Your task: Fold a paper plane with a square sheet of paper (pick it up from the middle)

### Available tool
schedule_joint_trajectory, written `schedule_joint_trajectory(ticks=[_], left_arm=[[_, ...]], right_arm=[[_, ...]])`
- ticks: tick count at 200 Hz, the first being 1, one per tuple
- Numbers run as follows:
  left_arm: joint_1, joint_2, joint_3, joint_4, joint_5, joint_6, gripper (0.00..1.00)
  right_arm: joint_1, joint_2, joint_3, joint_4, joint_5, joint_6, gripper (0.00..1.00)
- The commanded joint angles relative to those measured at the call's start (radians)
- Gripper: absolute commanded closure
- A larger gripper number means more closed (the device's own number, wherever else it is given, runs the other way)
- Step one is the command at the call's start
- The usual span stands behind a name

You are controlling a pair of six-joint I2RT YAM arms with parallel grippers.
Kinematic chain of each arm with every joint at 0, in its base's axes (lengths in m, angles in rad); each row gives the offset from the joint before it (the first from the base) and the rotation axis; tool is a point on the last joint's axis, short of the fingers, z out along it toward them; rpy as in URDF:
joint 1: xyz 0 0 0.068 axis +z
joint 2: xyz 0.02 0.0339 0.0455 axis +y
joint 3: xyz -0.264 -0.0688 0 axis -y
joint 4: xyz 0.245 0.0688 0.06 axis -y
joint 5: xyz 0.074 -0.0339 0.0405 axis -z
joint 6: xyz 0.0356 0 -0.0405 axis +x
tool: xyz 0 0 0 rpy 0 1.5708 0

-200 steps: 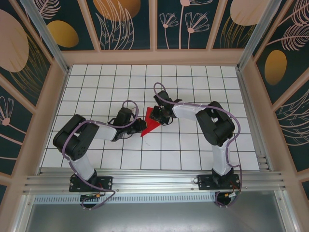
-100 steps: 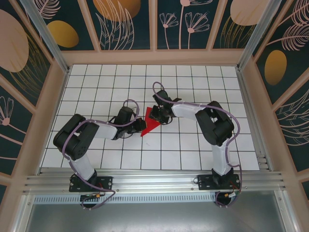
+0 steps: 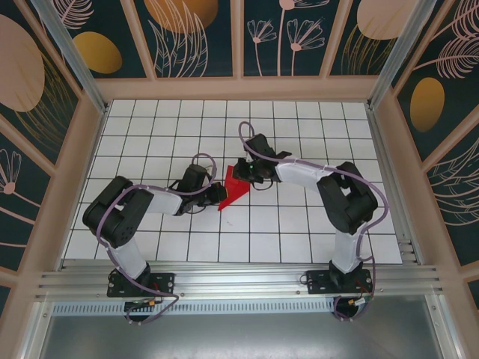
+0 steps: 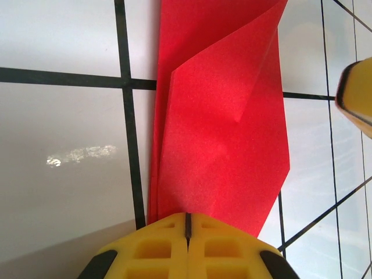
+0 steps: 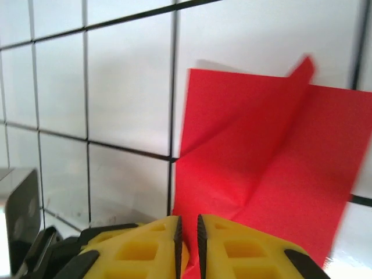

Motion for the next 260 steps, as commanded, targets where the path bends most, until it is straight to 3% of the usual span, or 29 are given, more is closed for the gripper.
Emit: schedule_joint_trajectory(ticks=[1, 63, 119, 161, 210, 260], left_arm=[[0.004, 0.065, -0.011, -0.129, -0.081, 0.034, 0.98], [0.003, 0.07, -0.01, -0.133, -0.077, 0.036, 0.99], [0.004, 0.064, -0.01, -0.141, -0.071, 0.047, 0.98], [0.004, 0.064, -0.008, -0.152, -0.067, 0.058, 0.98], [0.003, 0.073, -0.002, -0.168, -0.059, 0.073, 0.98], [0.003, 0.075, -0.001, -0.194, -0.058, 0.097, 0.98]], right_arm=[[0.004, 0.034, -0.029, 0.06, -0.103, -0.037, 0.92], [0.004, 0.11, -0.042, 0.102, -0.182, -0.046, 0.99], [-0.01, 0.169, -0.027, 0.011, -0.09, -0.079, 0.99], [-0.01, 0.098, -0.019, 0.07, -0.152, -0.097, 0.99], [-0.029, 0.185, 0.015, 0.045, -0.112, -0.112, 0.99], [-0.076, 0.176, 0.02, 0.042, -0.063, -0.114, 0.99]])
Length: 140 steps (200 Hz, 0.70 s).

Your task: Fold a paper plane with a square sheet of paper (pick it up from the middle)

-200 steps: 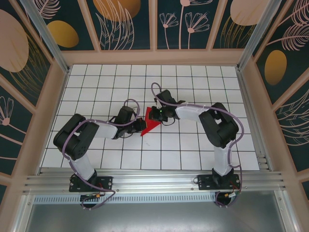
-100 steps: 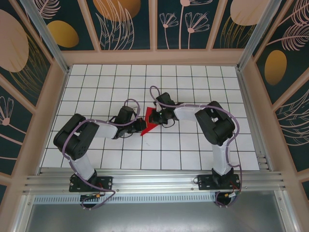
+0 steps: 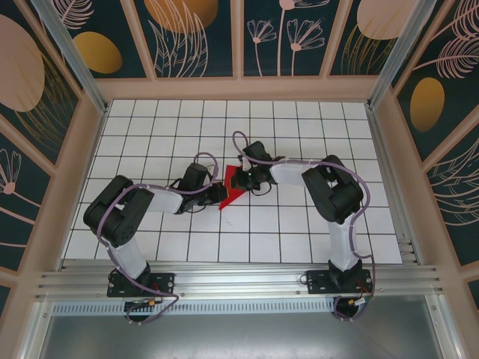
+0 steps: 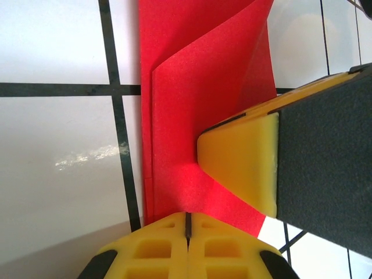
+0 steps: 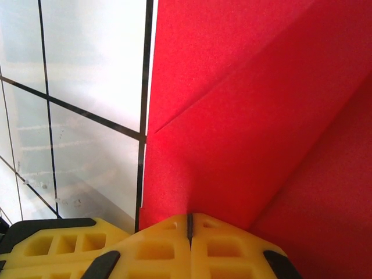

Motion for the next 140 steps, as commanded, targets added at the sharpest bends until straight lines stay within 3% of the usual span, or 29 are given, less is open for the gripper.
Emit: schedule_joint_trajectory(ticks=[1, 69, 140], left_arm=[[0.003, 0.068, -0.024, -0.164, -0.064, 0.043, 0.98], [0.003, 0.069, -0.021, -0.173, -0.051, 0.062, 0.98], [0.003, 0.068, -0.02, -0.174, -0.048, 0.065, 0.98]], right_arm=[[-0.051, 0.031, 0.025, -0.024, 0.096, -0.03, 0.99], [-0.089, 0.1, 0.108, -0.035, 0.135, -0.032, 0.99], [-0.142, 0.071, 0.176, -0.023, 0.097, -0.091, 0.99]])
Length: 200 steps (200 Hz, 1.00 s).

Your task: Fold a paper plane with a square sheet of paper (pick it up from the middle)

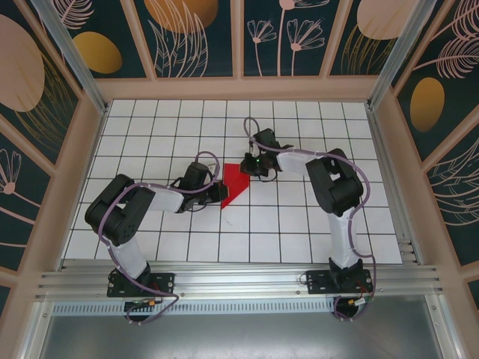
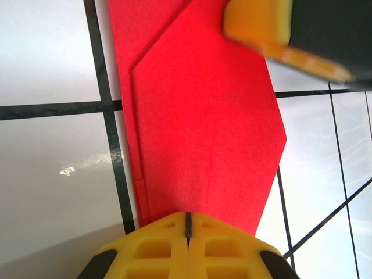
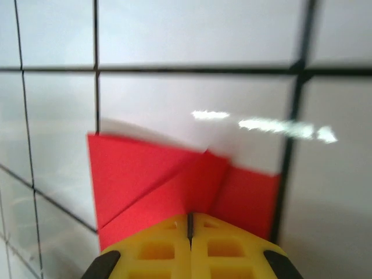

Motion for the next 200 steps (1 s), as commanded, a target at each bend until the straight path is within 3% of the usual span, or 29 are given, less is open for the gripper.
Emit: schedule_joint_trajectory(ticks=[1, 73, 200], left_arm=[[0.004, 0.056, -0.035, -0.173, -0.047, 0.03, 0.98], [0.003, 0.055, -0.031, -0.171, -0.051, 0.028, 0.98], [0.004, 0.058, -0.028, -0.189, -0.051, 0.036, 0.97]], right_arm=[[-0.018, 0.005, 0.05, 0.014, 0.04, -0.052, 0.99], [0.045, -0.125, -0.071, 0.099, -0.015, -0.062, 0.99], [0.034, 0.044, 0.013, 0.04, -0.038, -0.106, 0.99]])
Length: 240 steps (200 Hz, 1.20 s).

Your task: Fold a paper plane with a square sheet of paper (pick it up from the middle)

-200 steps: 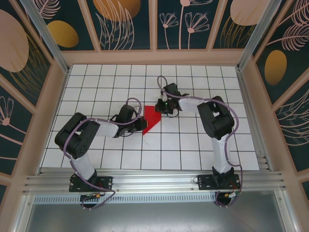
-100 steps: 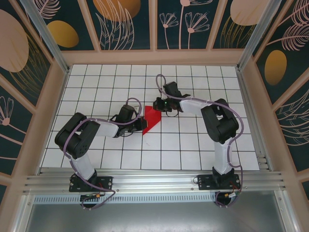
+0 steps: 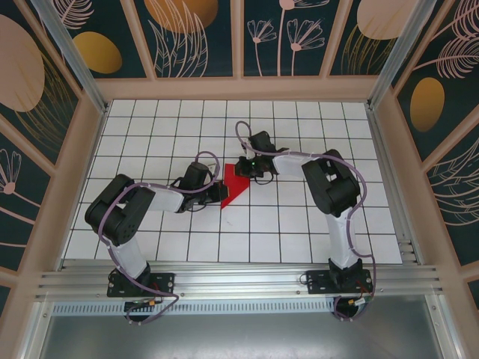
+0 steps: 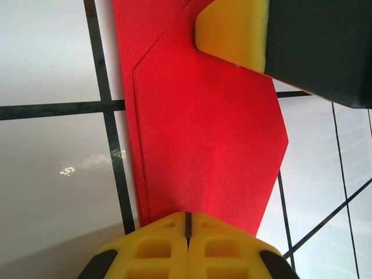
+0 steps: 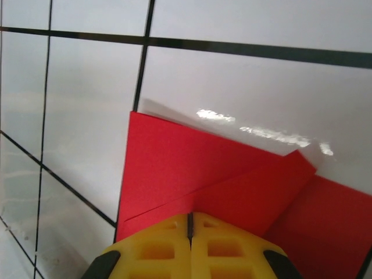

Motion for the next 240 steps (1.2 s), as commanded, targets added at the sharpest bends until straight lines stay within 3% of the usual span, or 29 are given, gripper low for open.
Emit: schedule_joint_trajectory(ticks=[1, 141, 193, 240], left_arm=[[0.003, 0.058, -0.03, -0.186, -0.051, 0.035, 0.97], [0.002, 0.056, -0.035, -0.19, -0.046, 0.037, 0.98], [0.002, 0.053, -0.03, -0.179, -0.052, 0.026, 0.98], [0.002, 0.044, -0.024, -0.175, -0.055, 0.022, 0.97]], right_arm=[[-0.013, 0.027, 0.027, -0.02, 0.006, -0.019, 0.99], [-0.151, 0.087, 0.152, -0.041, 0.106, 0.057, 1.0], [-0.073, -0.125, 0.016, -0.005, 0.102, 0.04, 0.99], [0.039, -0.14, -0.086, 0.028, 0.034, 0.104, 0.99]])
